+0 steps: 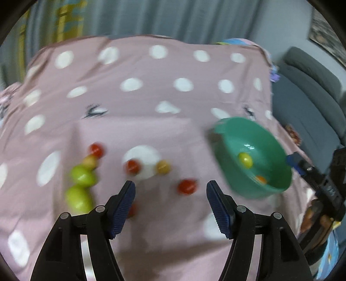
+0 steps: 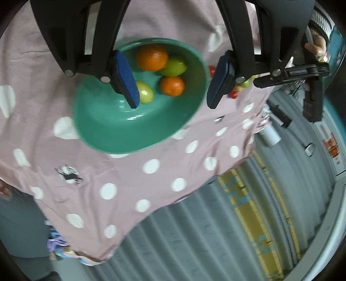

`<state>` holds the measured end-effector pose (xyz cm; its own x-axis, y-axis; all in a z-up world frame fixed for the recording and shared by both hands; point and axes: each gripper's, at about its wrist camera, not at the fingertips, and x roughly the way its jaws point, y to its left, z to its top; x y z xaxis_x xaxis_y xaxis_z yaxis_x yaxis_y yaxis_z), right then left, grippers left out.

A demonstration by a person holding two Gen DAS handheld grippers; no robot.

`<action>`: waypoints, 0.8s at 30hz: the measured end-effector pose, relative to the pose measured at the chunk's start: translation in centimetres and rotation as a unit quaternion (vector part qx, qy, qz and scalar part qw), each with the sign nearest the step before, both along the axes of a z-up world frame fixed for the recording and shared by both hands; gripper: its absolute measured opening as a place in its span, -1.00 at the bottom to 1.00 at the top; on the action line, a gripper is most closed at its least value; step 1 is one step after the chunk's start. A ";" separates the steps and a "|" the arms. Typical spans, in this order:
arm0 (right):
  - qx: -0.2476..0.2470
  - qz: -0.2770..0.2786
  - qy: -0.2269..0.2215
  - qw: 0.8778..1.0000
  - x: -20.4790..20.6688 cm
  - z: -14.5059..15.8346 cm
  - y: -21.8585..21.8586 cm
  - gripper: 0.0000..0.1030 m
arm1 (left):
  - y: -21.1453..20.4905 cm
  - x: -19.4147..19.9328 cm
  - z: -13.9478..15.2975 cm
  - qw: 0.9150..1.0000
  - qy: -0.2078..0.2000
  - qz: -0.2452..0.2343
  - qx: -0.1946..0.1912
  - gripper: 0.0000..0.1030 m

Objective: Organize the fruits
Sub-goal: 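Withdraw both grippers from the bowl toward the cherry tomatoes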

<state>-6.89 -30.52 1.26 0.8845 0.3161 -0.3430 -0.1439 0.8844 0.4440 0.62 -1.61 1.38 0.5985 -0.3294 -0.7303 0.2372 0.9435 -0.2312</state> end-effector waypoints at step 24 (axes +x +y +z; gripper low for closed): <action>-0.150 0.205 0.014 0.967 0.5 -1.4 12.9 0.32 | 4.0 -4.7 -3.6 0.999 0.028 0.029 0.026 0.32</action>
<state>-6.34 -17.62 -0.10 0.6945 0.5212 -0.4960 -0.5016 0.8450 0.1856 -4.11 2.38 -2.25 0.5737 -0.2573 -0.7776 0.1709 0.9661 -0.1936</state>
